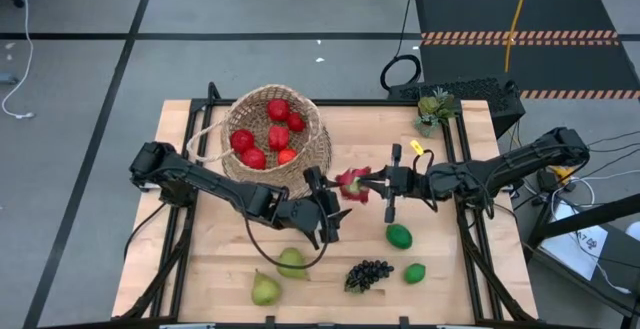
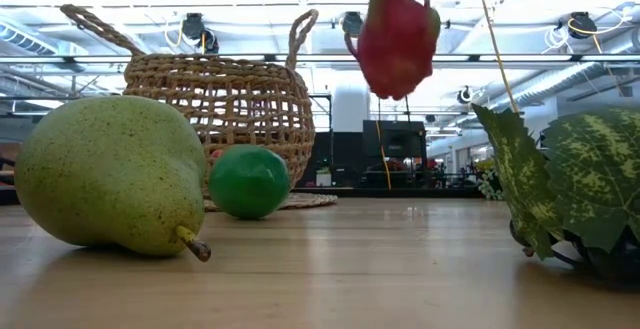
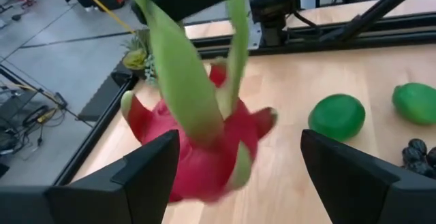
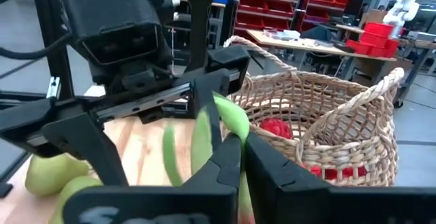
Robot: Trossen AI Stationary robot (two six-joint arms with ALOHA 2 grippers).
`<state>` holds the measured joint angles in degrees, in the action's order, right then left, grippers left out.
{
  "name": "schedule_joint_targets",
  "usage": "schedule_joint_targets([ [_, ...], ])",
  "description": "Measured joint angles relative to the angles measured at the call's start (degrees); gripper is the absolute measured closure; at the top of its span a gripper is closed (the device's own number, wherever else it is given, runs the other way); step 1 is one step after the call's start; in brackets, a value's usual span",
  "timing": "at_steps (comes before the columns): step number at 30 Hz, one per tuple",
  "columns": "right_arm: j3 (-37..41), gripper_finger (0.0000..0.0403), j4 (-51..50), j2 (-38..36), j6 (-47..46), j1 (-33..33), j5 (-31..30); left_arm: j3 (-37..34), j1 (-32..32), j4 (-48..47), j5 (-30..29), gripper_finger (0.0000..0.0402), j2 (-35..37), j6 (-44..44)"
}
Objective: Build produce basket
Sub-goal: Put the dragon fruit into the basket
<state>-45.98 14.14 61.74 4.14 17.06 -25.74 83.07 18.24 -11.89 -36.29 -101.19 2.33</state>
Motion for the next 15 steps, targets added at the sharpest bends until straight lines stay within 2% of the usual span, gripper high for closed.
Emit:
schedule_joint_targets([
  [9, 0.0, 0.0399, 3.1, 2.4, 0.9, 0.2, -3.2, 0.0, -0.5, 2.7, -0.3, 0.0101, 0.0, -1.8],
  [15, 0.0, 0.0399, 5.3, 3.2, 1.3, 0.3, -3.0, 0.0, -0.9, 2.7, -0.3, 0.0157, 0.0, -3.0],
])
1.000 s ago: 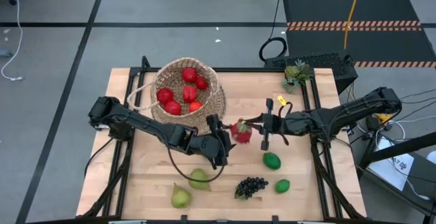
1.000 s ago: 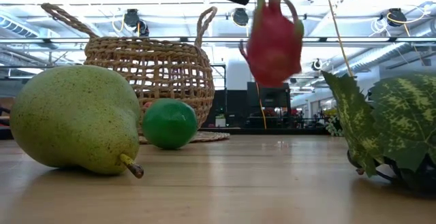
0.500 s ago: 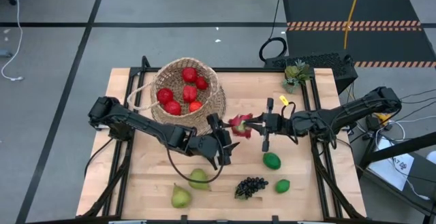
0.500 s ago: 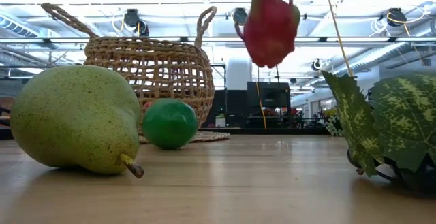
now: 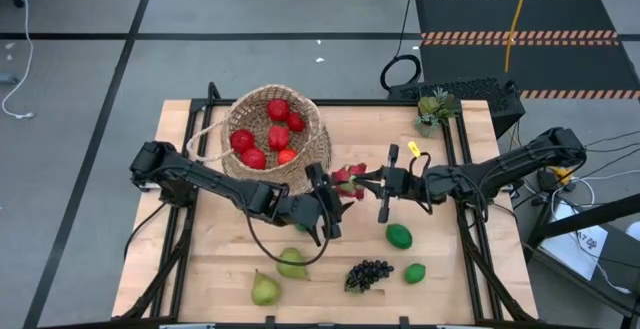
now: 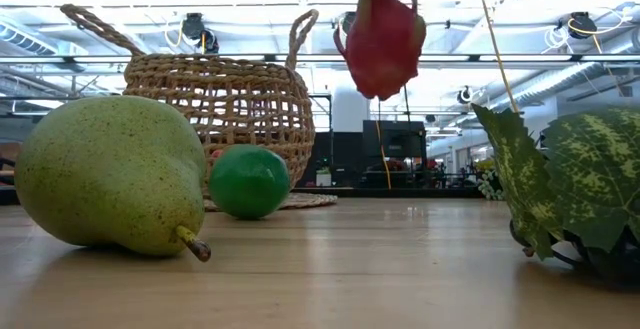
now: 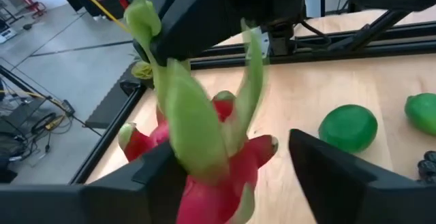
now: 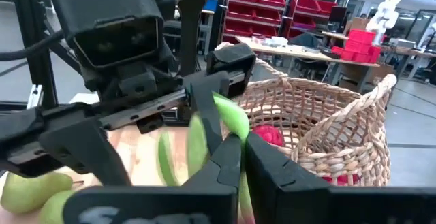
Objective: Build produce basket
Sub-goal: Put the dragon fruit into the basket
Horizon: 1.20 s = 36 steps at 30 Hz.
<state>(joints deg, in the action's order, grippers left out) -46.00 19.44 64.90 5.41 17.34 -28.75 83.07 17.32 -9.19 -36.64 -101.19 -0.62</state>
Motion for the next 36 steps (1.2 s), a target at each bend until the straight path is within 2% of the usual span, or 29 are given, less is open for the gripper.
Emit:
schedule_joint_targets([
  [21, 0.0, 0.0399, -0.9, 0.0, -0.1, 0.6, 0.3, 0.0, -0.4, 0.0, 0.8, 0.0384, 0.0, -6.3],
  [24, 0.0, 0.0399, -0.9, 0.0, 0.4, 1.0, 0.2, 0.0, -0.4, -0.1, 0.8, 0.0392, 0.0, -6.7],
  [29, 0.0, 0.0393, -0.8, 0.0, 5.4, 2.6, 0.1, 0.0, -0.4, -0.4, 1.7, 0.0382, 0.0, -7.6],
  [32, 0.0, 0.0366, 0.5, 0.0, 6.3, 4.2, -2.3, 0.0, -0.3, -1.0, 4.6, 0.0391, 0.3, -7.9],
  [36, 0.0, 0.0306, 1.9, -1.0, 7.5, 6.2, -6.1, 0.0, -0.3, -2.9, 5.9, 0.0392, 1.1, -7.9],
])
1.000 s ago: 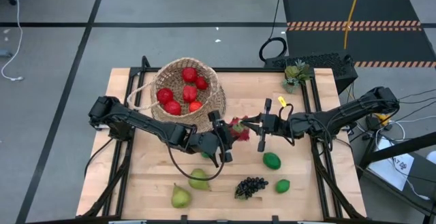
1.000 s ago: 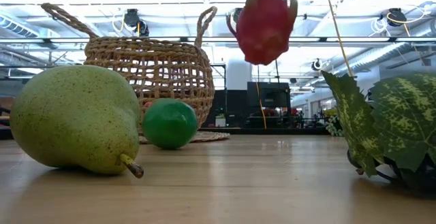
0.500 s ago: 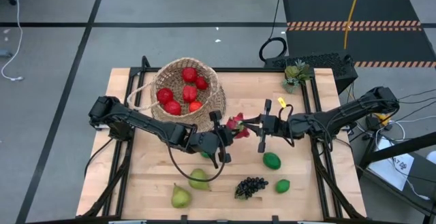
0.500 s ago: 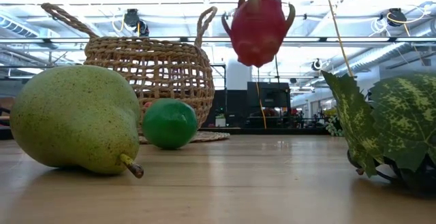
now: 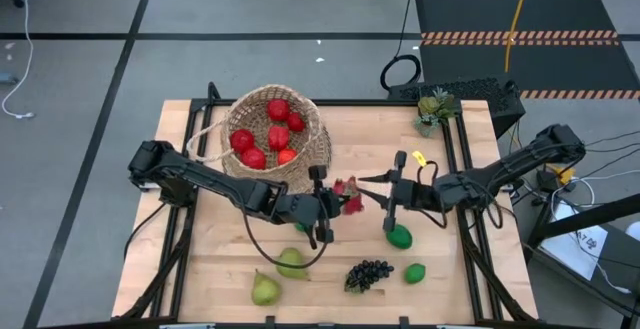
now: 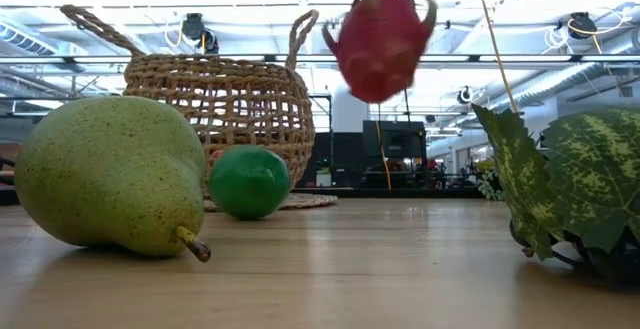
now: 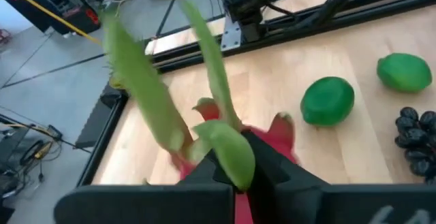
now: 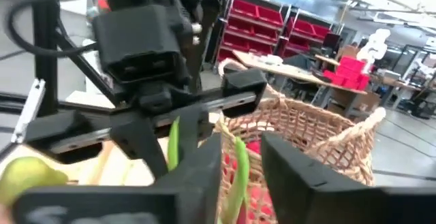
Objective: Build produce basket
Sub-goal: Put the dragon fruit into the basket
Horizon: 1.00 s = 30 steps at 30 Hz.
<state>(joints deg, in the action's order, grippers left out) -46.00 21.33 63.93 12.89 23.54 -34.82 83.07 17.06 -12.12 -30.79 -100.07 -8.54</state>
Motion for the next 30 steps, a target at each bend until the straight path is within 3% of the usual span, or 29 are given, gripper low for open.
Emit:
schedule_joint_targets([
  [6, 0.0, 0.022, -0.9, -2.6, 0.0, 2.9, -1.3, 0.0, 0.1, -3.9, 1.4, 0.038, 3.0, 1.2],
  [10, 0.0, 0.0191, -3.8, -4.6, -0.1, 4.6, -1.3, 0.0, 0.6, -7.5, 4.1, 0.0392, 6.1, 3.7],
  [18, 0.0, 0.0188, -8.8, -6.3, -0.2, 6.6, -1.3, 0.0, 3.8, -13.1, 6.3, 0.0378, 12.8, 6.6],
  [23, 0.0, 0.0192, -10.6, -6.3, 0.0, 6.6, -1.2, -0.5, 5.4, -18.0, 3.1, 0.0385, 18.5, 7.7],
  [30, 0.0, 0.0192, -10.5, -6.3, 0.2, 6.6, -1.2, -11.7, 6.8, -12.3, 0.8, 0.0388, 29.7, 8.2],
])
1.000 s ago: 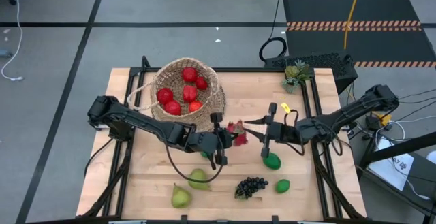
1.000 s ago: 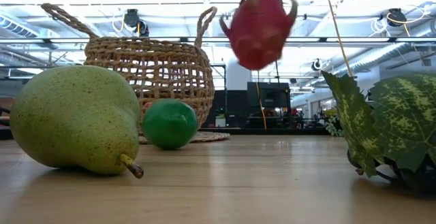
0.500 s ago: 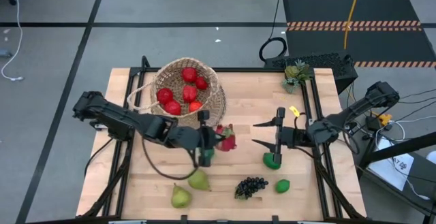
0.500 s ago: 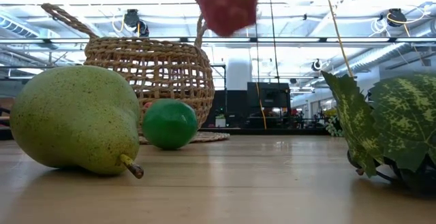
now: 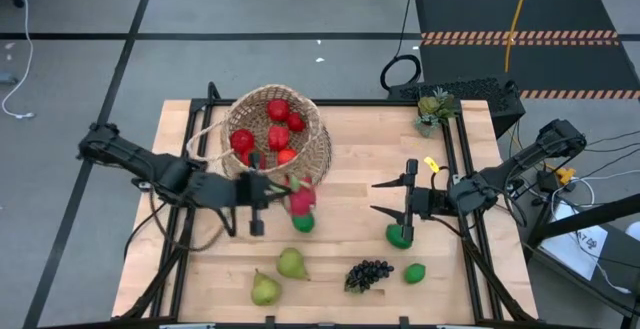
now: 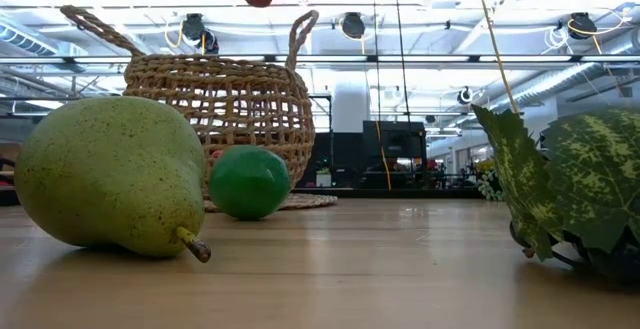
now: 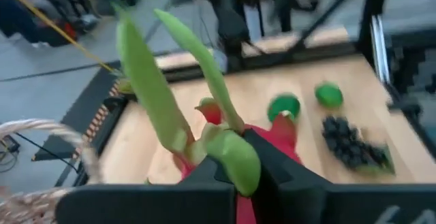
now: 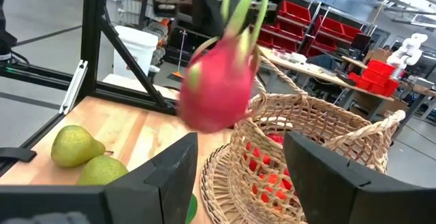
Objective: Build produce basket
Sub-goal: Put the dragon fruit into the basket
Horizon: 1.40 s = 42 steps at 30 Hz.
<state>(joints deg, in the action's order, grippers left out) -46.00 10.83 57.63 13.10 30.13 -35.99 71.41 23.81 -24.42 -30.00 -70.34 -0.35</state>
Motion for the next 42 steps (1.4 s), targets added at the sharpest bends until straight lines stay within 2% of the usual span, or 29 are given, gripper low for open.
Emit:
schedule_joint_targets([
  [4, 0.0, 0.0192, 0.1, 0.0, -0.3, 0.0, 0.0, -7.6, -0.2, 6.8, -1.6, 0.0378, 7.9, 0.4],
  [8, 0.0, 0.0192, 0.4, 0.0, -0.3, 0.0, 0.0, -13.5, -0.1, 11.3, -1.3, 0.0388, 14.8, -0.3],
  [12, 0.0, 0.0193, 0.5, 0.0, -0.4, 0.0, 0.0, -16.9, -0.2, 11.7, -2.2, 0.0394, 20.0, -0.4],
  [16, 0.0, 0.0193, 0.5, 0.0, -0.3, 0.0, 0.0, -18.4, -0.2, 11.7, -3.3, 0.0382, 22.7, -0.4],
  [25, 0.0, 0.0193, 0.5, 0.0, -0.2, 0.0, 0.0, -18.6, -0.1, 11.3, -2.0, 0.0395, 22.2, -5.4],
  [30, 0.0, 0.0193, 0.5, 0.0, -0.2, 0.0, 0.0, -18.6, 0.2, 11.2, -1.4, 0.0388, 21.7, -9.3],
  [38, 0.0, 0.0193, 0.5, 0.0, 0.0, 0.0, 0.0, -18.6, 3.6, 10.0, -0.9, 0.0396, 19.1, -23.2],
  [42, 0.0, 0.0193, 0.5, 0.0, 0.0, 0.0, 0.0, -18.6, 4.9, 10.7, -1.9, 0.0385, 17.3, -30.1],
])
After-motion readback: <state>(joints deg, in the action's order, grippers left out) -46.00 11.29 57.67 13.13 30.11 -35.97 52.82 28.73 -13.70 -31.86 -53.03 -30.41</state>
